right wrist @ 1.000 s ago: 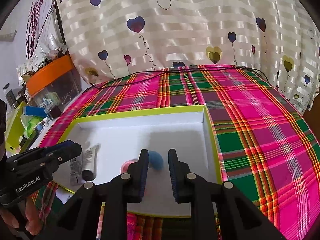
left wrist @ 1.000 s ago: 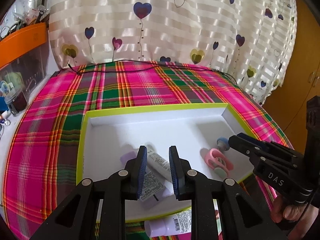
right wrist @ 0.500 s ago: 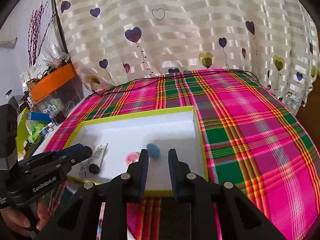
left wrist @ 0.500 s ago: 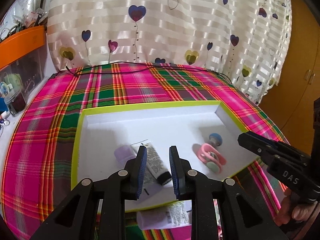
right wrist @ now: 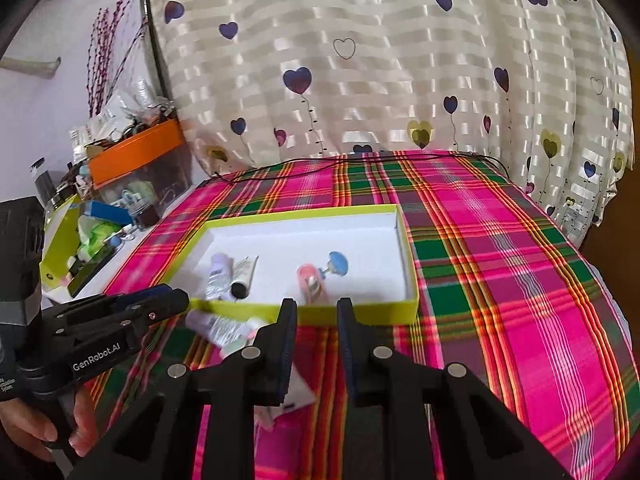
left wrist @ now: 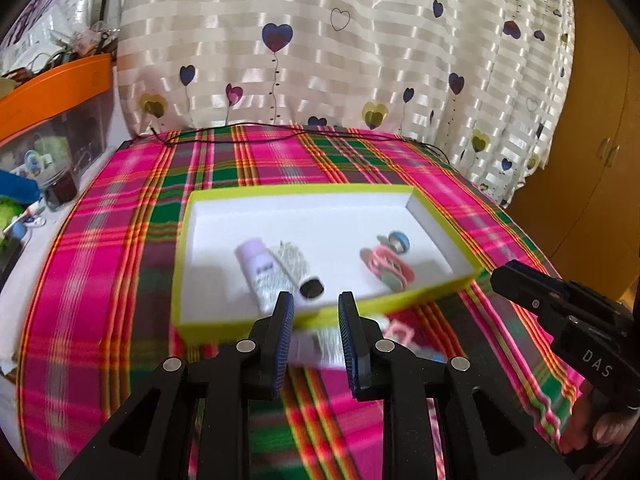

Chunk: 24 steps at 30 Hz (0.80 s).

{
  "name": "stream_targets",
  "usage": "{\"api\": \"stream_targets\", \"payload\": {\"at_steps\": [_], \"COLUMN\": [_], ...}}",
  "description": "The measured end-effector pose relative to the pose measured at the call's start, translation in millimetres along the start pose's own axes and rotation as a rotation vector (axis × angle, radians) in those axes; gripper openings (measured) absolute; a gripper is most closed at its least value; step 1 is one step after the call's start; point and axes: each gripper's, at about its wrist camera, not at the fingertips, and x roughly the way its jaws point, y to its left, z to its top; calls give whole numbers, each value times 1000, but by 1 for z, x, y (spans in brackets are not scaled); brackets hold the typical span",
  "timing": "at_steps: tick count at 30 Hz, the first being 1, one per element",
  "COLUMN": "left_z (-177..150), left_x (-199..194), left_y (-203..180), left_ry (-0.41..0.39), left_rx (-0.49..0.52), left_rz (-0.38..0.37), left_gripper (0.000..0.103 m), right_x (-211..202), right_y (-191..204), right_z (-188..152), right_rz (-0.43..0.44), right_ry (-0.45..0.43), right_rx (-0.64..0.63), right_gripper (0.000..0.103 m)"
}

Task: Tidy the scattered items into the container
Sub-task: 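Withdraw both tools from the box back toward the remaining items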

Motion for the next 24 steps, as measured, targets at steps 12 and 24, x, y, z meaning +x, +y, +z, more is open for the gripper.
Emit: {"api": "stream_targets", "payload": {"at_steps": [12, 24], "left_z": [-16, -27], "left_x": [-55, -113], "left_y": [-11, -28], "left_ry": [-50, -119], "left_rx": [1, 26], "left_rz": [-3, -30], "left_gripper": [24, 24], "right_x": [-63, -123], "right_y": [20, 37], "right_z": [-12, -18], "right_rz": [-9, -19], "right_ry": [-68, -152], "right_rx": [-32, -66], "right_gripper": [21, 21]}}
